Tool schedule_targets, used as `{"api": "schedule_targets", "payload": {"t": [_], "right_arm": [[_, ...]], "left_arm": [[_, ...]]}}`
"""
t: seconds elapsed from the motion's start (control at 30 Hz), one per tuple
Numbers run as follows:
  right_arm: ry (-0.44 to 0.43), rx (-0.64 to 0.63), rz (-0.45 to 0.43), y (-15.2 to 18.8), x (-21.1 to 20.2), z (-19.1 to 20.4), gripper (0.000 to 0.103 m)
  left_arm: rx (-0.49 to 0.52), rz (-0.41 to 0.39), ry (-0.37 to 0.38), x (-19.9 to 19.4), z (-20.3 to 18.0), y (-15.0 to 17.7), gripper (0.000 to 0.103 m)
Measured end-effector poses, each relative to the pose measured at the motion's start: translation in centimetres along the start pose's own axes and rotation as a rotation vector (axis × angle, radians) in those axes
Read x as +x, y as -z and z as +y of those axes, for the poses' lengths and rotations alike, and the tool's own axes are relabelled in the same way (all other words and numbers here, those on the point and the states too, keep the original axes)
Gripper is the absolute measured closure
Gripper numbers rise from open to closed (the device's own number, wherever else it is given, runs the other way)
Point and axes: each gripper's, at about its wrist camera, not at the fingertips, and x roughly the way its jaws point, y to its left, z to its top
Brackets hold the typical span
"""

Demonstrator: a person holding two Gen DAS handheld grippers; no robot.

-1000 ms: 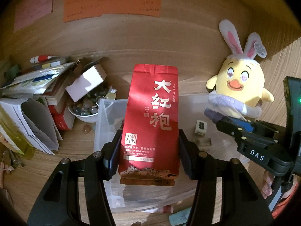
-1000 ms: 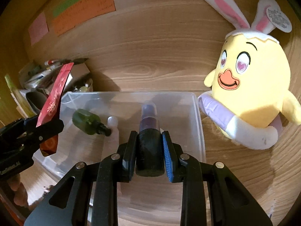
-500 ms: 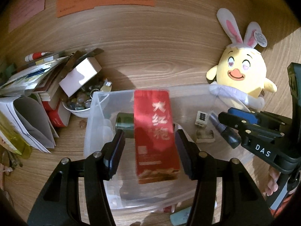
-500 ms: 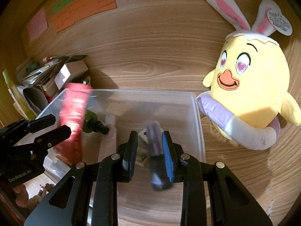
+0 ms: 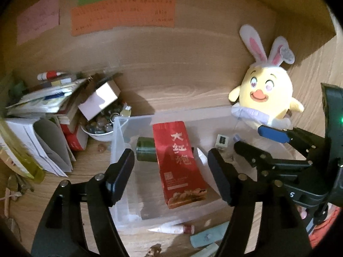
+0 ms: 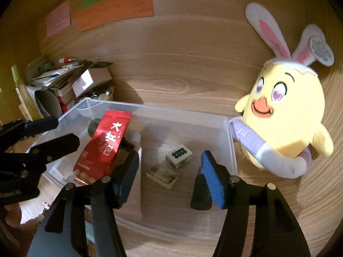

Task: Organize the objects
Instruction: 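Lower the packet and bottle into the clear box and open both tools, then move both tools back toward the bead bracelet and white tape roll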

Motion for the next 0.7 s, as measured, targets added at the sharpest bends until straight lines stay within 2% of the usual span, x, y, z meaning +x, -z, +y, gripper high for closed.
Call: {"api": "schedule_targets", "payload": {"t": [0.23,0.43,0.7], "right_arm": [[-0.003,-0.013,-0.053,-0.1,-2.6,0.7,0.028],[-0.031,-0.009,-0.085,0.1,-4.8,1.2,0.025],[-0.052,-0.017,-0.112,1.1,-7.4,1.7,0.022]], "left_arm": [[0.02,-0.044,-0.013,-2.9,0.1,0.2,0.017],[0.033,-0.073,-0.023,-5.3,0.1,0.8,0.008],[0.026,-0.071,-0.024,-7.3,0.7,2.0,0.005]]}}
